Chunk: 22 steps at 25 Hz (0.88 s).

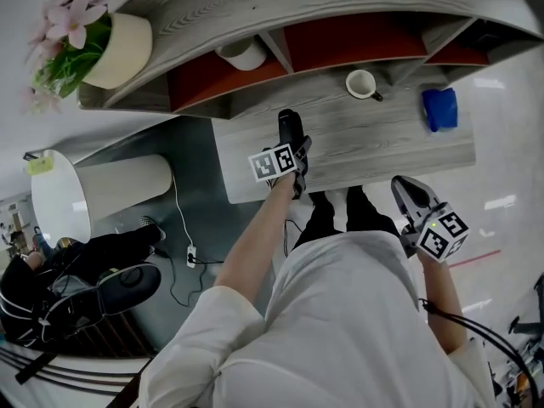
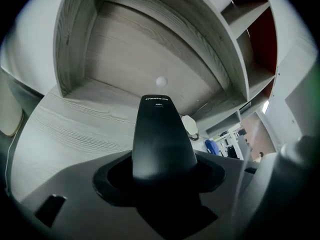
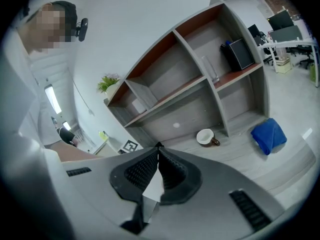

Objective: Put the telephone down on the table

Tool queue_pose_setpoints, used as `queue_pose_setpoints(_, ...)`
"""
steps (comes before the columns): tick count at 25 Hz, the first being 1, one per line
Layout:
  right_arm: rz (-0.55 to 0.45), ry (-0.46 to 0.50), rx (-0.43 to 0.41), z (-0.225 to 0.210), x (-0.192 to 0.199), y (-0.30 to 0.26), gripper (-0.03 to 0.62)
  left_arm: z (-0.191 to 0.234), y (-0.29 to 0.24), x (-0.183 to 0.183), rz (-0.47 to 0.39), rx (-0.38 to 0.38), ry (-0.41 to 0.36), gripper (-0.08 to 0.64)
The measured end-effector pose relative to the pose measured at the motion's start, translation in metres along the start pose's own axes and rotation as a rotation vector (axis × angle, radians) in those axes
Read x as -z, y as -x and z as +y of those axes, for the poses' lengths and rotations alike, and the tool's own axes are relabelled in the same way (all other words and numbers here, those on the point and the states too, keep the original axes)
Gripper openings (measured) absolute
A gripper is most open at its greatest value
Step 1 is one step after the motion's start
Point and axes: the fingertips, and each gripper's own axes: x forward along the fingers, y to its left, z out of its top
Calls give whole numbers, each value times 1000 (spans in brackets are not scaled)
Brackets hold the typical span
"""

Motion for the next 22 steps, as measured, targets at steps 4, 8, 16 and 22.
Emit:
queue_pose_setpoints(4, 13, -4, -3, -8, -4, -5, 18, 4, -35, -2, 44, -66, -30, 293)
queue_pose_setpoints(8, 26, -12, 2, -14, -8, -7, 17, 14, -57, -3, 75, -145, -39, 293)
queue_pose_setpoints(16, 46, -32, 31, -34, -11, -3, 18, 30, -93, -10, 99, -257, -67, 293)
queue_pose_setpoints(22, 48, -43, 47, -44, -13, 3, 18, 29, -109, -7, 103, -302, -116, 293)
